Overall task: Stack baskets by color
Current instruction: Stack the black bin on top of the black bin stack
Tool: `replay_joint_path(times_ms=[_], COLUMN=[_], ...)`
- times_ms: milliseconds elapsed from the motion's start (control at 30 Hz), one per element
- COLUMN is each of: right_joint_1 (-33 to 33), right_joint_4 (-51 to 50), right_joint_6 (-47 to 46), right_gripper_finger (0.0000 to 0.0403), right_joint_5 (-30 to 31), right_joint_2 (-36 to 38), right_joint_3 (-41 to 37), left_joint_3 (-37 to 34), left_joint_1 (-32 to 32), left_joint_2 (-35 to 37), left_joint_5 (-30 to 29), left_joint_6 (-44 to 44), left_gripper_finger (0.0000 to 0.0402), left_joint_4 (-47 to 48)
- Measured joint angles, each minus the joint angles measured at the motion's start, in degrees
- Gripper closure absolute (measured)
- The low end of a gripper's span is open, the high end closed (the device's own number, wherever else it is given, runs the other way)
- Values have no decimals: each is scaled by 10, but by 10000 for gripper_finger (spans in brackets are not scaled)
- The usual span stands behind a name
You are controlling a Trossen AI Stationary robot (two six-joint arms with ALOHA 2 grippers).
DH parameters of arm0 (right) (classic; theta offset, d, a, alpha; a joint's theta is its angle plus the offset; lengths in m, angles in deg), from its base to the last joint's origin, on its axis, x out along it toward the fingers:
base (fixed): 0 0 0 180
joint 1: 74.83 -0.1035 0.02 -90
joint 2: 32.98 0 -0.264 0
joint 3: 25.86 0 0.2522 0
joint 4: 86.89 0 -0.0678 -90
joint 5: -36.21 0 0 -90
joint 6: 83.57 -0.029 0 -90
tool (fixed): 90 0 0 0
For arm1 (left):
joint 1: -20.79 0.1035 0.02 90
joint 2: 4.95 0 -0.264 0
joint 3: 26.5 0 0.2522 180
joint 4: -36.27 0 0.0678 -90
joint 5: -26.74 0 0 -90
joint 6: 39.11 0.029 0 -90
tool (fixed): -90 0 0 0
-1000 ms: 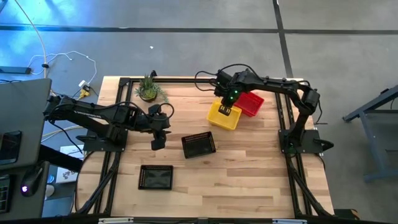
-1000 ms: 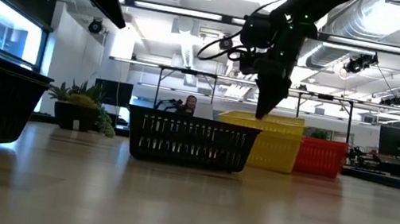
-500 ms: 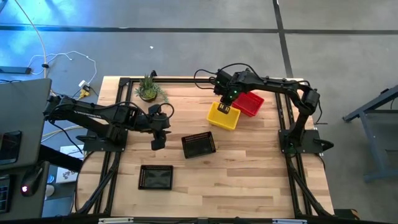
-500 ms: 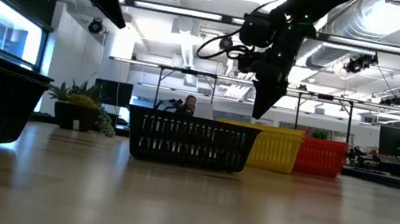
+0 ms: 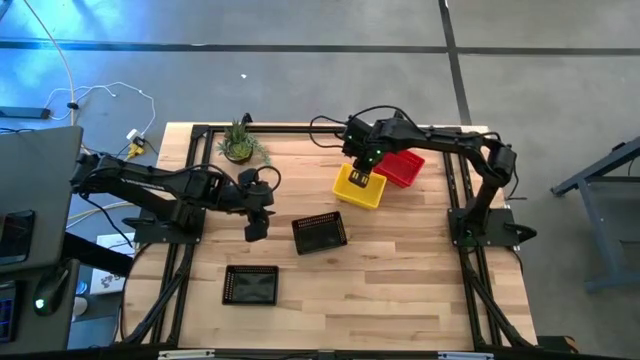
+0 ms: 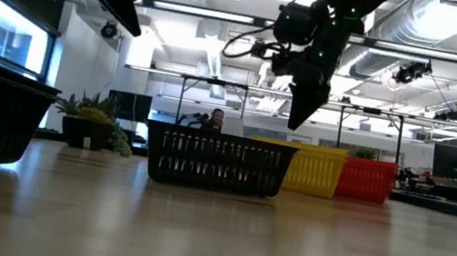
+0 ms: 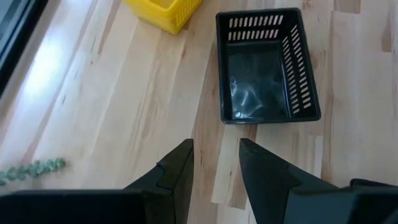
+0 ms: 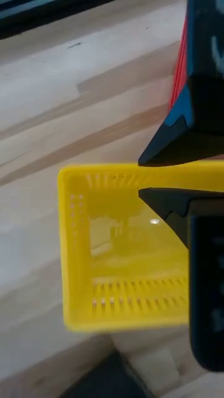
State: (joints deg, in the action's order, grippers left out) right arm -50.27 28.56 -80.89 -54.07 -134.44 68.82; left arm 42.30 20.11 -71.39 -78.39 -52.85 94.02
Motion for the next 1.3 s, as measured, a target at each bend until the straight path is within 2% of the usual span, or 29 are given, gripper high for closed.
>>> replay_joint_path(times_ms=[267, 433, 667, 900, 1067, 1300], right_joint_1=[-38, -56, -75, -75, -75, -75], right_joint_4=[-11, -23, -26, -16, -15, -12], right_joint_6=[-16, -45, -78, -81, -78, -78], right_gripper_finger=[350, 350, 350, 350, 350, 350], right_joint_5=[43, 47, 72, 74, 75, 75], right_joint_2=[35, 52, 59, 59, 59, 59], right_joint_3=[0, 0, 0, 0, 0, 0], left_joint_3=[0, 0, 0, 0, 0, 0], left_joint_1=[-1, -1, 5, 21, 36, 52], left_joint_2=[-35, -62, -92, -123, -150, -209], left_joint_5=[-6, -6, -4, 3, 31, 32], left_joint_6=[-11, -12, -11, 1, 19, 38], left_gripper_finger=[278, 246, 205, 205, 208, 208], left_joint_4=[2, 5, -51, -131, -165, -202])
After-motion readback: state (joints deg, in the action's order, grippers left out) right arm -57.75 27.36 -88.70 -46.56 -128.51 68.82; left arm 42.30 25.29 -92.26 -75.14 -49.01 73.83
